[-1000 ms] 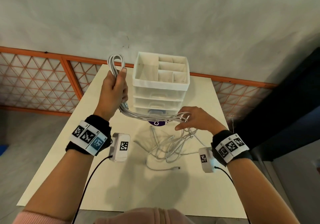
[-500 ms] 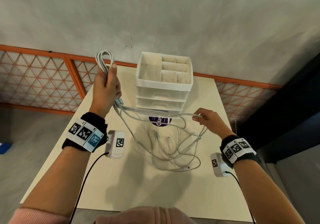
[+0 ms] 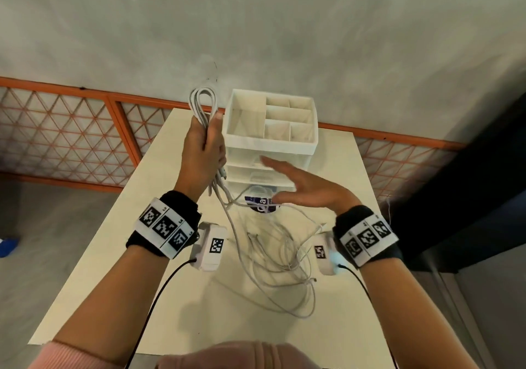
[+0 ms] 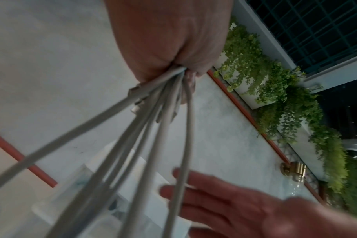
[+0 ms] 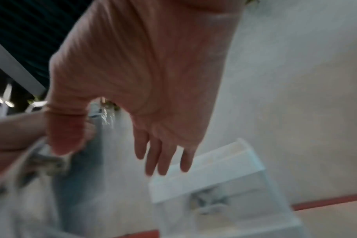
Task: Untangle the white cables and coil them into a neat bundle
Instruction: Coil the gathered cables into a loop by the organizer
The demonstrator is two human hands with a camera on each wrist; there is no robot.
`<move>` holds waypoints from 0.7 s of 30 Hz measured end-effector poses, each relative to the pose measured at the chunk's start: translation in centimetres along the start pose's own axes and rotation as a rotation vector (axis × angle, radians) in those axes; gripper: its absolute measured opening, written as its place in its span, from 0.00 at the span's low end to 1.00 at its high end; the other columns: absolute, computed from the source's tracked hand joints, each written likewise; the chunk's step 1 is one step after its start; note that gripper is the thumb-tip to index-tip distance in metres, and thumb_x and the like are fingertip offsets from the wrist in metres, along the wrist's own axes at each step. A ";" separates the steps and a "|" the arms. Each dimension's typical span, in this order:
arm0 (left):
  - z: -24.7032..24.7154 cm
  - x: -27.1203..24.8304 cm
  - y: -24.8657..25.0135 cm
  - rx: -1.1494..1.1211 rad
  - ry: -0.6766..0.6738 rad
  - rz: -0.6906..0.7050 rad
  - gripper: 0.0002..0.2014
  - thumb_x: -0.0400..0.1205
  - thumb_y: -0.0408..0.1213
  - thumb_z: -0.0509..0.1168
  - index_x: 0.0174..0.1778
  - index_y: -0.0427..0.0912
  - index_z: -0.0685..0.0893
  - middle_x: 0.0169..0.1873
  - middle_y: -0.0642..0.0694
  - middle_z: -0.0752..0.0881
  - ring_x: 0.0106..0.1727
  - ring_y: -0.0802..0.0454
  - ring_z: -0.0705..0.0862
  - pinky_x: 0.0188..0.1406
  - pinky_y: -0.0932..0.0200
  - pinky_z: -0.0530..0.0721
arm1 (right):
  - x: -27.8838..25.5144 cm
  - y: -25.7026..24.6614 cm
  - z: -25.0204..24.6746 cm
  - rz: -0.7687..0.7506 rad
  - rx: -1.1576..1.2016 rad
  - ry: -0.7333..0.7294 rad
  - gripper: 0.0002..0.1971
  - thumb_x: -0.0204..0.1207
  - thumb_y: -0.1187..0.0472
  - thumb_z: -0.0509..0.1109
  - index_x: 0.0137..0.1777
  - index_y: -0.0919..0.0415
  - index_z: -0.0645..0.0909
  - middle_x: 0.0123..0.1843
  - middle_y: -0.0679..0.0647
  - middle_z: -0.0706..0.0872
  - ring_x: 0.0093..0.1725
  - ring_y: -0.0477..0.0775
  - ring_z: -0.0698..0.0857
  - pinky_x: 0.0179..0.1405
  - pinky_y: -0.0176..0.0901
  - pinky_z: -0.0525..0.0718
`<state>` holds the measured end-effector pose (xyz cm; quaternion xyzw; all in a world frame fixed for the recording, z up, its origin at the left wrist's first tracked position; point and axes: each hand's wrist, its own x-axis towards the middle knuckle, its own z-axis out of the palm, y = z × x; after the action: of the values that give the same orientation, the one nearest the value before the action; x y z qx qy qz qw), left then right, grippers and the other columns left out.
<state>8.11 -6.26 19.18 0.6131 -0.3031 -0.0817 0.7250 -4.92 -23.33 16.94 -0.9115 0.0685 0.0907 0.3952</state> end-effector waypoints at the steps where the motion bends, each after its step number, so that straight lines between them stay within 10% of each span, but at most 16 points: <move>1: 0.4 0.0 0.2 -0.012 0.002 0.000 0.14 0.89 0.41 0.52 0.40 0.38 0.65 0.18 0.54 0.61 0.18 0.55 0.57 0.18 0.56 0.56 | 0.6 -1.4 0.7 -0.033 0.026 -0.047 0.43 0.73 0.50 0.74 0.83 0.46 0.53 0.84 0.43 0.59 0.82 0.41 0.57 0.80 0.40 0.57; 6: 0.9 -0.2 0.3 -0.062 0.000 0.027 0.15 0.89 0.41 0.52 0.37 0.42 0.63 0.19 0.55 0.62 0.20 0.54 0.59 0.17 0.61 0.62 | 3.4 -4.7 6.4 -0.119 0.180 -0.018 0.26 0.69 0.50 0.78 0.67 0.50 0.76 0.68 0.39 0.80 0.68 0.36 0.75 0.75 0.39 0.68; 10: -0.2 0.0 -0.5 -0.060 0.013 0.055 0.17 0.89 0.41 0.51 0.34 0.44 0.61 0.18 0.58 0.62 0.20 0.55 0.61 0.19 0.62 0.67 | 4.5 -2.5 7.9 -0.155 0.363 -0.001 0.05 0.79 0.62 0.68 0.49 0.64 0.79 0.48 0.58 0.91 0.54 0.55 0.88 0.66 0.60 0.81; 21: -2.9 0.5 -2.8 0.145 0.165 0.093 0.09 0.87 0.43 0.53 0.47 0.41 0.70 0.18 0.56 0.70 0.22 0.54 0.68 0.24 0.57 0.74 | 2.4 0.1 2.4 0.015 0.024 -0.060 0.22 0.81 0.43 0.59 0.30 0.55 0.73 0.23 0.42 0.77 0.29 0.48 0.84 0.41 0.39 0.79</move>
<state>10.78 -4.67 16.55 0.6539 -0.2755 0.0251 0.7042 -2.91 -21.74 14.74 -0.9031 0.0647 0.1200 0.4072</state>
